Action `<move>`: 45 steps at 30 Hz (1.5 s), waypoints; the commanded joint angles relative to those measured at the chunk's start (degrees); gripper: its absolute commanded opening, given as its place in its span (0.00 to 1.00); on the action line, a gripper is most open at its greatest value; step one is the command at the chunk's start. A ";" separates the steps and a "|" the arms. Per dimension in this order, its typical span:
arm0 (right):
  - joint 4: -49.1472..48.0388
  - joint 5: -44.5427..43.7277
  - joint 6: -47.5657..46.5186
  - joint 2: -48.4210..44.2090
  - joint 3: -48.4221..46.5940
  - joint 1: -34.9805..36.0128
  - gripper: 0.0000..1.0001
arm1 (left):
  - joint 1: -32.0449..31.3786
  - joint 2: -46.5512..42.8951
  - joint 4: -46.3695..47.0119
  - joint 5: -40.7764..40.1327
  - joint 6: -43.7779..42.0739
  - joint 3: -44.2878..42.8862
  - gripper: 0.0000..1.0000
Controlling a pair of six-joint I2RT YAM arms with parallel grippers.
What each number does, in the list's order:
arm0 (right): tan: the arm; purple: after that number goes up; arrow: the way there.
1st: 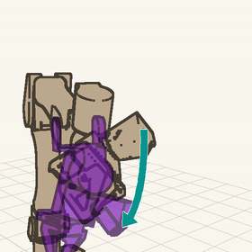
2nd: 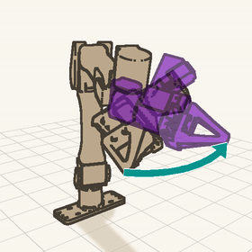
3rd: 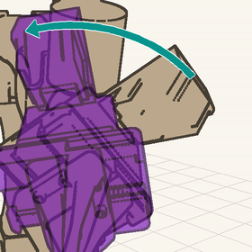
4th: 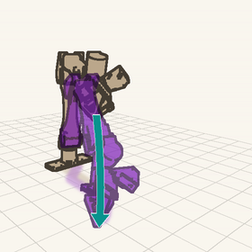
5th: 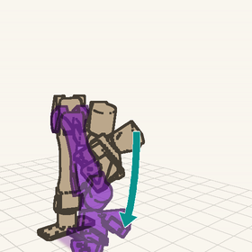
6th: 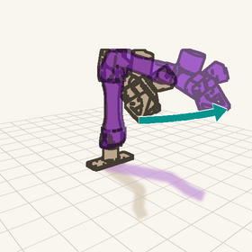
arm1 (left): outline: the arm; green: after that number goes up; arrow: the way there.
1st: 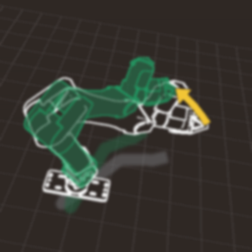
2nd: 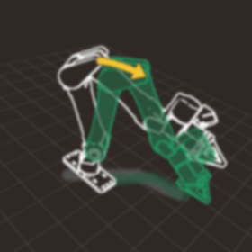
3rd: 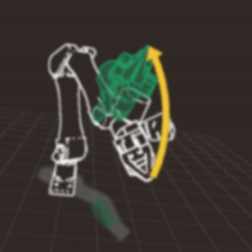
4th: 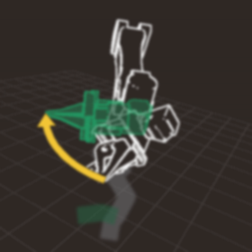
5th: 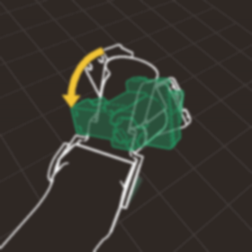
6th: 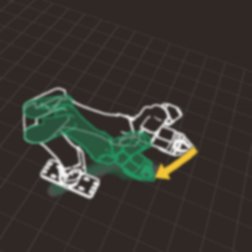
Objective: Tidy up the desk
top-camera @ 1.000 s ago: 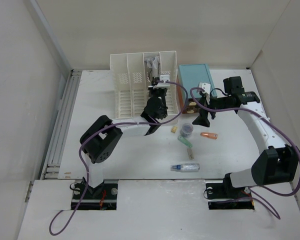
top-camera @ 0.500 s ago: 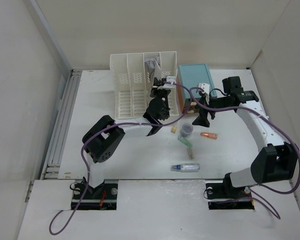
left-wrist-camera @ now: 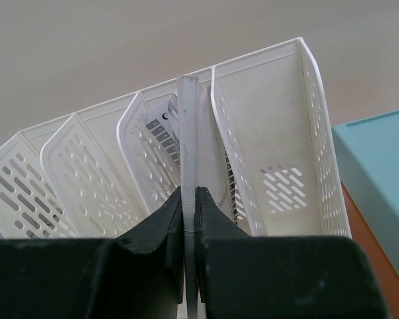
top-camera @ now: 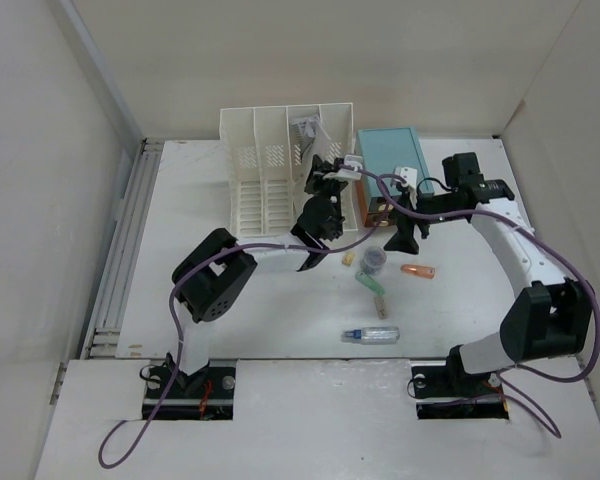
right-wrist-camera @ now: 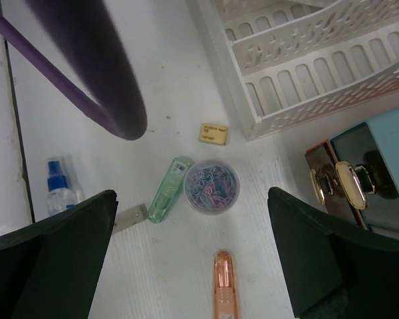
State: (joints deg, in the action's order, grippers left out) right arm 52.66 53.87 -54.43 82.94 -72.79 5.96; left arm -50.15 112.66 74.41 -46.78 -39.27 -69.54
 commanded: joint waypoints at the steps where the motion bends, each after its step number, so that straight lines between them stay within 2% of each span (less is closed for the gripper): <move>1: 1.48 2.56 -1.64 0.55 -2.53 -0.42 1.00 | -0.56 -0.43 36.76 -0.15 -3.26 -2.01 0.00; 7: 2.00 3.09 -2.17 1.09 -2.53 -0.42 1.00 | -1.09 0.10 44.31 1.52 -6.87 -0.86 0.00; 9: 2.00 3.09 -2.17 1.09 -2.53 -0.42 1.00 | -1.09 1.24 44.33 2.14 -6.88 -0.86 0.00; 18: 2.53 3.09 -2.69 1.61 -3.06 -0.42 1.00 | -1.09 2.30 44.33 -0.32 0.93 2.65 0.00; 23: 3.05 3.09 -2.69 2.14 -3.06 -0.42 1.00 | -0.47 -0.86 44.33 -3.39 7.52 8.88 0.00; 31: 3.06 3.09 -3.22 2.14 -3.06 -0.42 1.00 | 0.05 -5.34 44.33 -5.33 11.40 14.17 0.00; 39: 3.59 3.09 -3.75 2.14 -3.06 -0.42 1.00 | 4.18 -13.25 42.58 -8.32 22.92 19.62 0.00; 42: 3.59 3.09 -3.75 2.14 -3.06 -0.42 1.00 | 6.64 -16.67 35.74 -8.85 34.57 21.81 0.00; 44: 3.59 3.09 -3.75 2.14 -3.06 -0.42 1.00 | 8.83 -19.84 27.48 -7.36 44.39 22.68 0.00; 45: 3.59 3.09 -3.75 2.14 -3.06 -0.42 1.00 | 9.36 -20.55 25.54 -7.36 46.28 22.69 0.00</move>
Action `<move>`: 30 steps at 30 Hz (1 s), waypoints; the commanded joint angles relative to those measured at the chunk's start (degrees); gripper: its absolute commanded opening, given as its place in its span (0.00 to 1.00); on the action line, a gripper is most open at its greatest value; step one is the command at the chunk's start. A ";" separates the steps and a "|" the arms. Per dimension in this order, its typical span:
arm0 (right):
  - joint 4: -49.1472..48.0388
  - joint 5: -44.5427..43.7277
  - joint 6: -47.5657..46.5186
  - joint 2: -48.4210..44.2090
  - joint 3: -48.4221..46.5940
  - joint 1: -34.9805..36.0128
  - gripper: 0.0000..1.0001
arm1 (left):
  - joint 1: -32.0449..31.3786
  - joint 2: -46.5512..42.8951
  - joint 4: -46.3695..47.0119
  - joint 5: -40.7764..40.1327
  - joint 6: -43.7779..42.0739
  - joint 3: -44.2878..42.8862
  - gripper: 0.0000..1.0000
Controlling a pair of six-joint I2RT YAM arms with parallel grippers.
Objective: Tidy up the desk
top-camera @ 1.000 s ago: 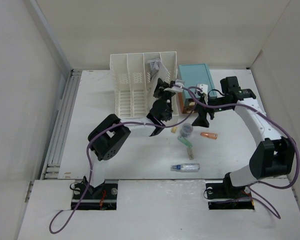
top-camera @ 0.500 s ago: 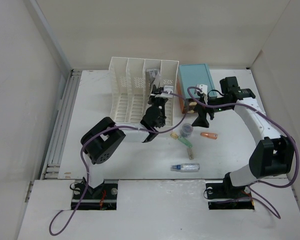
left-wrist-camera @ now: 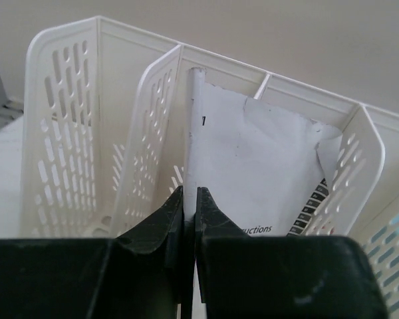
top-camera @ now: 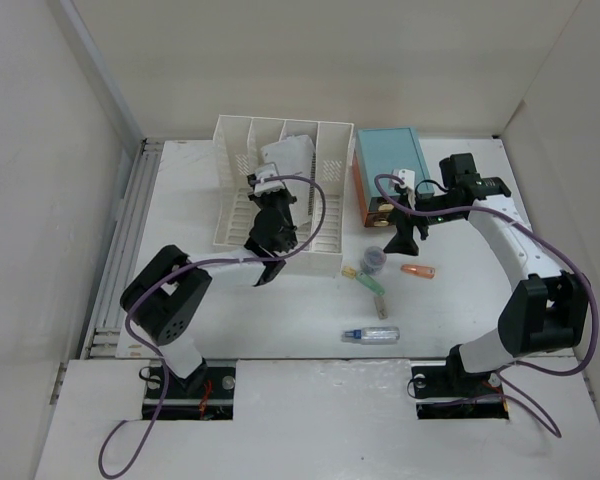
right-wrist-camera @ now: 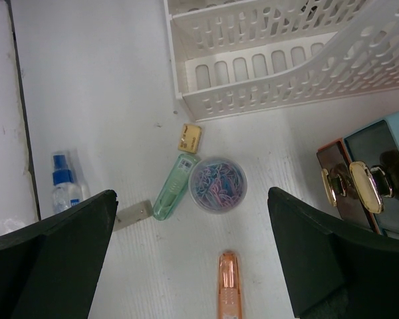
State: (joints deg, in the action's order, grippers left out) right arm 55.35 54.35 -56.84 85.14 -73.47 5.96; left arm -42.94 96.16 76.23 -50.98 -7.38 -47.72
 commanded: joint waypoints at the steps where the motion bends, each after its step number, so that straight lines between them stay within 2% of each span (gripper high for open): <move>1: 0.90 2.61 -1.34 -0.07 -2.38 -0.42 1.00 | 2.16 -4.66 22.66 -1.77 15.10 0.88 0.00; 8: 0.90 2.08 -1.87 0.46 -2.38 -0.42 1.00 | 2.16 -4.67 24.06 1.58 11.69 2.02 0.00; 10: 1.42 2.08 -1.87 0.46 -2.38 -0.42 1.00 | 1.37 -3.35 27.12 2.37 8.36 2.02 0.00; 11: 1.42 2.08 -1.87 0.46 -2.38 -0.42 1.00 | 0.32 -2.22 30.00 2.38 3.91 2.02 0.00; 15: 1.42 2.08 -1.87 0.46 -2.38 -0.42 1.00 | -1.88 0.42 33.28 4.14 -3.94 1.41 0.00; 17: 1.42 2.08 -2.39 0.46 -2.38 -0.42 1.00 | -2.41 0.43 33.89 4.66 -4.66 1.41 0.00; 18: 1.42 2.08 -2.40 0.46 -2.38 -0.42 1.00 | -2.41 1.04 33.90 4.05 -5.45 1.41 0.04; 22: 1.95 2.08 -2.40 0.46 -2.38 -0.42 1.00 | -2.94 0.35 31.46 3.52 -5.46 1.41 0.44; 27: 1.95 2.08 -2.93 0.99 -2.90 -0.42 1.00 | -2.94 -1.76 25.92 2.47 -5.46 0.88 0.61; 30: 2.48 2.08 -2.93 0.99 -2.90 -0.42 1.00 | -2.33 -2.99 18.46 2.99 -5.46 -2.62 0.63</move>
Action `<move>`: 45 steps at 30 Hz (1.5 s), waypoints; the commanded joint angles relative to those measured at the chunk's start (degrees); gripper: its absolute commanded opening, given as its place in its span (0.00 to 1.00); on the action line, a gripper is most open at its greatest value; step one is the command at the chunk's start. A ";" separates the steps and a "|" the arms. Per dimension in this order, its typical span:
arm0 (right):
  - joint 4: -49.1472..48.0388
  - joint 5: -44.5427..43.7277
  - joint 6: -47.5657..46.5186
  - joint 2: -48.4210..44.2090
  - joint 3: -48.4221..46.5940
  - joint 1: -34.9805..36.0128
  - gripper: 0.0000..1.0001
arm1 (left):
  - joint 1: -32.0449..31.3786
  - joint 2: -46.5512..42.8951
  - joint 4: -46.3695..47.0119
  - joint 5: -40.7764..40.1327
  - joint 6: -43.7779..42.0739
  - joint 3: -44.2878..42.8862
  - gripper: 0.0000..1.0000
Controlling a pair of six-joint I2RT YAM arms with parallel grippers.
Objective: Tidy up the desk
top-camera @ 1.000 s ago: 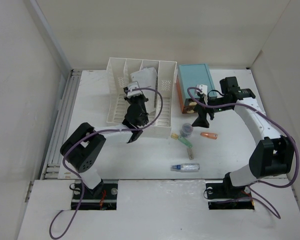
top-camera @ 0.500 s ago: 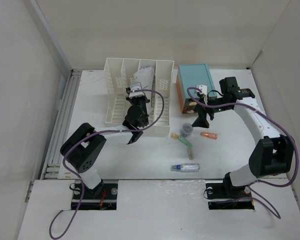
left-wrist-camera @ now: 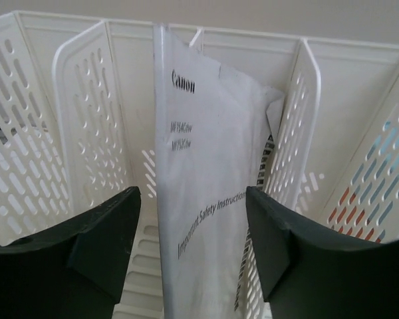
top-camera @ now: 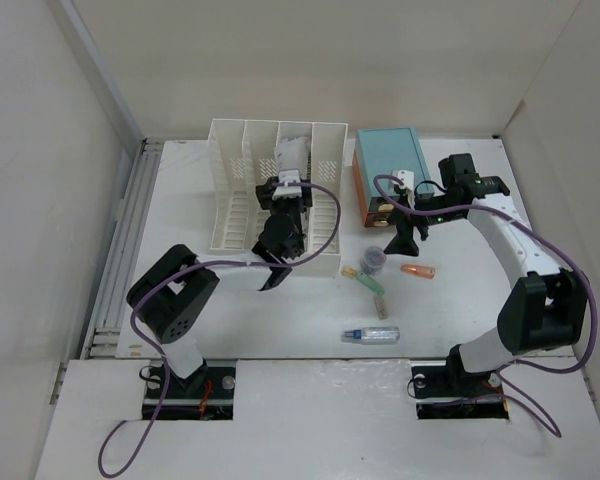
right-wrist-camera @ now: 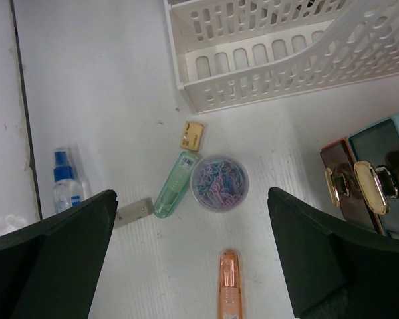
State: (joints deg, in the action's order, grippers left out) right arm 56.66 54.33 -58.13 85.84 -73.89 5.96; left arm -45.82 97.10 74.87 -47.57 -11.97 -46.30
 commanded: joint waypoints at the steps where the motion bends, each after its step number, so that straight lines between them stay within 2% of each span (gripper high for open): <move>1: 1.17 2.10 -1.64 0.29 -2.49 -0.42 1.00 | 1.26 -3.94 17.53 -0.42 -0.08 -5.10 0.60; 2: 1.17 2.10 -1.64 0.29 -2.49 -0.42 1.00 | 1.26 -4.54 15.24 0.45 0.97 -6.07 0.54; 4: 1.17 2.10 -1.64 -0.23 -2.49 -0.42 1.00 | 2.67 -5.25 6.99 2.04 2.64 -9.31 0.35; 5: 1.17 2.10 -1.64 -0.24 -2.49 -0.42 1.00 | 3.54 -5.95 4.17 3.00 3.35 -10.46 0.22; 6: 1.17 2.10 -1.64 -0.24 -2.49 -0.42 1.00 | 3.55 -6.57 -0.73 4.23 4.57 -11.43 0.16; 8: 1.17 2.63 -2.16 -0.76 -2.49 -0.42 1.00 | 5.04 -7.44 -4.28 4.86 5.81 -12.67 0.09; 10: 1.17 2.63 -2.16 -0.77 -2.49 -0.42 1.00 | 5.65 -8.93 -8.49 7.04 7.21 -12.67 0.09; 13: 1.17 2.63 -2.16 -1.29 -2.49 -0.42 1.00 | 7.14 -10.69 -12.72 9.77 10.99 -12.15 0.18; 15: 1.70 2.63 -2.16 -1.29 -2.49 -0.42 1.00 | 7.15 -11.40 -13.52 10.47 11.00 -10.92 0.34; 17: 1.70 2.63 -2.16 -1.29 -2.49 -0.42 1.00 | 7.68 -12.02 -15.63 11.36 11.53 -10.91 0.43; 18: 1.70 2.63 -2.16 -1.29 -2.49 -0.42 1.00 | 7.68 -12.02 -16.50 12.58 12.05 -10.91 0.51; 20: 1.70 2.63 -2.16 -1.29 -2.49 -0.42 1.00 | 8.20 -12.54 -20.18 13.29 13.63 -11.70 0.56; 22: 1.70 2.63 -2.16 -1.82 -2.49 -0.42 1.00 | 9.52 -12.55 -23.00 17.59 15.82 -13.37 0.60; 26: 1.70 2.63 -2.16 -1.82 -2.49 -0.42 1.00 | 11.71 -13.16 -31.87 24.18 17.94 -19.51 0.60; 27: 1.70 2.63 -2.16 -1.82 -2.49 -0.42 1.00 | 12.33 -13.16 -38.59 26.28 17.94 -21.61 0.60; 30: 1.70 2.63 -2.16 -2.35 -2.49 -0.42 1.00 | 14.09 -13.78 -47.68 29.20 18.73 -29.26 0.61; 32: 1.70 3.15 -2.16 -2.35 -2.49 -0.42 1.00 | 15.84 -13.78 -57.78 29.20 21.44 -35.83 0.60; 34: 1.70 3.16 -2.16 -2.35 -2.49 -0.42 1.00 | 17.08 -13.16 -66.38 33.22 23.21 -39.55 0.60; 37: 2.22 3.68 -2.69 -2.35 -2.49 -0.42 1.00 | 17.70 -13.16 -72.83 36.58 25.32 -44.47 0.60; 38: 2.22 3.68 -2.69 -2.35 -2.49 -0.42 1.00 | 18.31 -11.42 -78.50 37.98 25.85 -48.32 0.60; 40: 2.22 3.68 -2.69 -2.35 -2.49 -0.42 1.00 | 19.54 -9.40 -84.33 41.05 27.42 -52.64 0.64; 41: 2.22 3.68 -2.69 -2.35 -2.49 -0.42 1.00 | 20.15 -7.04 -90.11 44.90 27.44 -54.92 0.68; 42: 2.22 3.68 -2.69 -2.35 -2.49 -0.42 1.00 | 21.64 -5.97 -92.60 46.41 28.13 -58.51 0.68; 45: 2.75 3.68 -2.69 -2.35 -3.02 -0.42 1.00 | 22.18 -5.25 -96.31 47.04 27.62 -59.34 0.67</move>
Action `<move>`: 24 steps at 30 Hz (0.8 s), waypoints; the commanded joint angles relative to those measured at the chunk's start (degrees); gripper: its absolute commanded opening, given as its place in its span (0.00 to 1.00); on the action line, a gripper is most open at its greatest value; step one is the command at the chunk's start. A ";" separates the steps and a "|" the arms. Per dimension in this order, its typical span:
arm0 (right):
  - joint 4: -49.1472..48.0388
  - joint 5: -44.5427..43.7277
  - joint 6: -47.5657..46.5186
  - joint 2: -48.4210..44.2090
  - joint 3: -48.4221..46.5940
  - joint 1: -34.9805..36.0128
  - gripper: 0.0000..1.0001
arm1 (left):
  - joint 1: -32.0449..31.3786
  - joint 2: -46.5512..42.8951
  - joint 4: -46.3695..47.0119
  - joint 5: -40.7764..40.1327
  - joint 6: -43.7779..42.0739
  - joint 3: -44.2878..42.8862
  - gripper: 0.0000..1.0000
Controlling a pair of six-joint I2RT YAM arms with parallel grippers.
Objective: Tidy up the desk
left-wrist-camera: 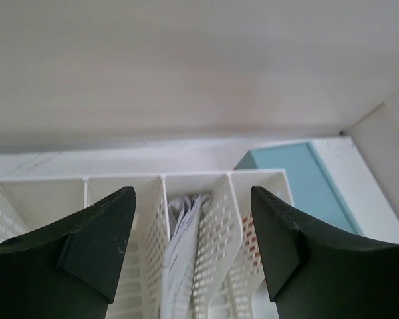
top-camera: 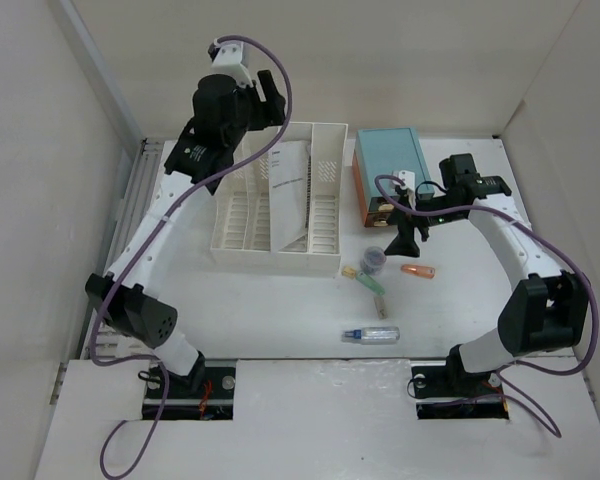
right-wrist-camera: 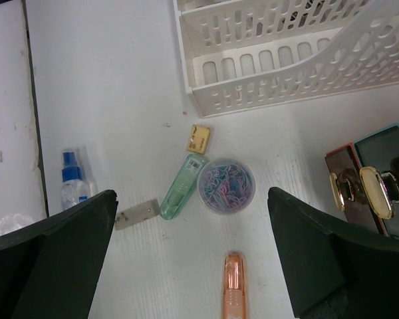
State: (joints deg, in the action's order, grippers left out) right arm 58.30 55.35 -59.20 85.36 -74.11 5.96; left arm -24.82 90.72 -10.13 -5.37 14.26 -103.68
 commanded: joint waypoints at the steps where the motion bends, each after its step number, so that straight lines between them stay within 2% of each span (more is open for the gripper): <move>1: 1.11 2.66 -1.62 -1.87 -2.80 -0.42 1.00 | 1.18 1.13 -11.84 5.88 1.38 -1.97 0.67; 7: 1.11 3.18 -2.15 -1.87 -2.80 -0.42 1.00 | 3.29 2.36 -17.12 11.76 0.60 -0.92 0.57; 11: 1.11 3.18 -2.15 -1.87 -2.80 -0.42 1.00 | 2.59 1.05 -16.15 11.78 -0.02 2.51 0.56; 17: 1.11 3.18 -2.15 -1.87 -2.80 -0.42 1.00 | 0.39 4.47 -20.19 10.11 -1.61 -0.65 0.54; 24: 1.11 3.18 -2.15 -1.87 -2.80 -0.42 1.00 | -0.85 5.52 -21.33 9.58 -2.13 -0.03 0.36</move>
State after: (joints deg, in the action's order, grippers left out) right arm 58.57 55.92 -59.81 85.30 -74.52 5.96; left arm -25.76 96.75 -30.52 4.40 13.08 -102.00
